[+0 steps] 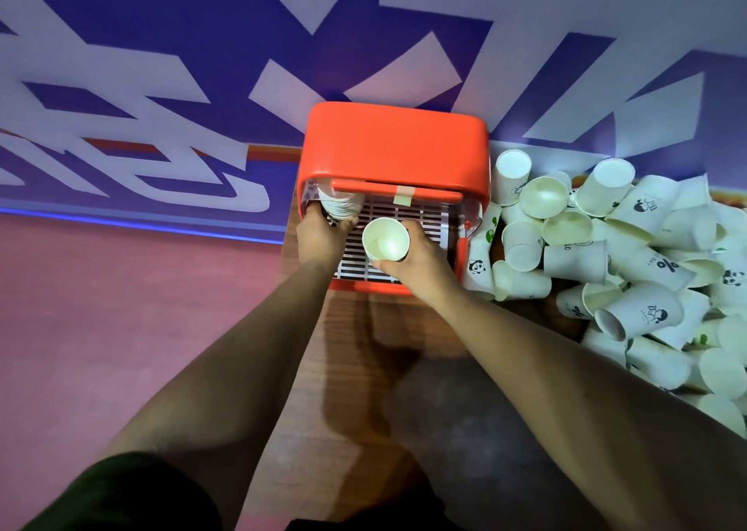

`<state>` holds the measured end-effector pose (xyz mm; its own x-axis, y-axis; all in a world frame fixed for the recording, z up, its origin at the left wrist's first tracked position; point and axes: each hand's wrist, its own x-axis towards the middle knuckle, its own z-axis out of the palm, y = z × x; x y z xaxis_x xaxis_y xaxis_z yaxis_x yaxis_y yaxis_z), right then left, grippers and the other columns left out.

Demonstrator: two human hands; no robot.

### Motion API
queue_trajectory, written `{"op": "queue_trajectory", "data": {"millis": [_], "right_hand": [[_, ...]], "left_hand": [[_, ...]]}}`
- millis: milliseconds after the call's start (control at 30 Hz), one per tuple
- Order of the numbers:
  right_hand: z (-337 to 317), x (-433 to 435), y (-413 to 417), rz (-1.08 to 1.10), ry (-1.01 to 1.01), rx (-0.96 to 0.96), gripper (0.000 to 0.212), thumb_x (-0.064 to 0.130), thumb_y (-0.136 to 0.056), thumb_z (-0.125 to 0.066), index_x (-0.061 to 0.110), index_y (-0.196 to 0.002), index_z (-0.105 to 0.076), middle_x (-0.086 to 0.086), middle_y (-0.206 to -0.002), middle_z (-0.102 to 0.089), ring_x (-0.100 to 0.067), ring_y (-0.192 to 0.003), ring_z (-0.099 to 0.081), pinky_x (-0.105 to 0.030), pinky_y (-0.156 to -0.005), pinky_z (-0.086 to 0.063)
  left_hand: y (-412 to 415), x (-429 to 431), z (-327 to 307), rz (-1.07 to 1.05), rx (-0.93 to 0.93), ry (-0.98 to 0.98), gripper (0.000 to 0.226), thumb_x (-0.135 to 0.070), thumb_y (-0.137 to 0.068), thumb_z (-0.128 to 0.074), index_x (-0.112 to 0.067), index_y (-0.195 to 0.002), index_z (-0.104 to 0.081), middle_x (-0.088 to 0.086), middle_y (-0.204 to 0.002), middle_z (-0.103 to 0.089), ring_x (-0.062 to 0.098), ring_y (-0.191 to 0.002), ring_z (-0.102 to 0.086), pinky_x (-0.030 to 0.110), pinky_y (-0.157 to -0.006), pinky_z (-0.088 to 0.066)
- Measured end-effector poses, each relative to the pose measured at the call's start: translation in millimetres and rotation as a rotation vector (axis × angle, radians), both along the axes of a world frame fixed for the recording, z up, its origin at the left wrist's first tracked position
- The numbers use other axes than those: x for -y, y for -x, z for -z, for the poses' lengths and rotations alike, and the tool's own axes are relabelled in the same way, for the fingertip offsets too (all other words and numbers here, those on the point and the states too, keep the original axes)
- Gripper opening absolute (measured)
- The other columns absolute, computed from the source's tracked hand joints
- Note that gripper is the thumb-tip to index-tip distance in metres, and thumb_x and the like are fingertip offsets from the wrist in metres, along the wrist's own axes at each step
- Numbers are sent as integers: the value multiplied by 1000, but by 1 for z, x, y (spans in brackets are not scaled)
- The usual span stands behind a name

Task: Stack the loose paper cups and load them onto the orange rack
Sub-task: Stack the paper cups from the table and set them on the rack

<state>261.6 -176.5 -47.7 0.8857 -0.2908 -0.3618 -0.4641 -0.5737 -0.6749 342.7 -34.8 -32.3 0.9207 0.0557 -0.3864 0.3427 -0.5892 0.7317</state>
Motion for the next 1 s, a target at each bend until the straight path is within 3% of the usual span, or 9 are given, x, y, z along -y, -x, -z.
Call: {"op": "queue_trajectory", "data": {"millis": [433,567,667,800,900,1000], "right_hand": [[2,-3,8,-56,-39,-29,81,33,-73,-82,23,-140,-38,-1,-131,-55,-21,-118,-51,-28,-87,-39],[1,-4,10,-74,-57,-59,89,32,-77,-80,21,-148,-28,-3,-140,-49,-22,-126,-47,-24,-92,-34],[-1,-1,13,-75,-69,-54,81,27,-80,-78,21,-146,-31,-2,-132,-53,-19,-114,-53,-20,-85,-34],[2,0,13,-53,-111,-33,68,26,-79,-78,24,-136,-42,3,-120,-59,-18,-105,-62,-30,-84,-49],[5,0,14,-31,-107,-19,68,26,-79,-77,26,-137,-41,1,-124,-59,-21,-106,-62,-40,-89,-53],[5,-2,14,-11,-111,4,67,23,-82,-75,25,-139,-42,3,-120,-58,-20,-105,-62,-38,-89,-52]], "left_hand": [[-7,-2,12,123,-35,-138,40,-29,-99,-57,-5,-131,-52,12,-126,-64,31,-118,-56,27,-80,-36],[7,-8,8,131,27,-92,35,-15,-98,-50,-3,-131,-52,10,-114,-66,28,-106,-62,27,-81,-40],[20,-14,12,263,-58,1,36,-29,-100,-48,-13,-132,-56,4,-117,-67,20,-105,-63,22,-84,-43],[24,-22,22,442,-119,98,37,-31,-95,-57,-19,-130,-61,0,-121,-69,17,-110,-65,39,-101,-49],[25,-23,22,464,-77,120,41,-19,-93,-63,-17,-134,-58,0,-122,-69,13,-108,-66,35,-99,-51],[27,-24,22,487,-20,122,42,-18,-95,-62,-16,-136,-57,0,-125,-67,12,-111,-64,27,-96,-49]]}}
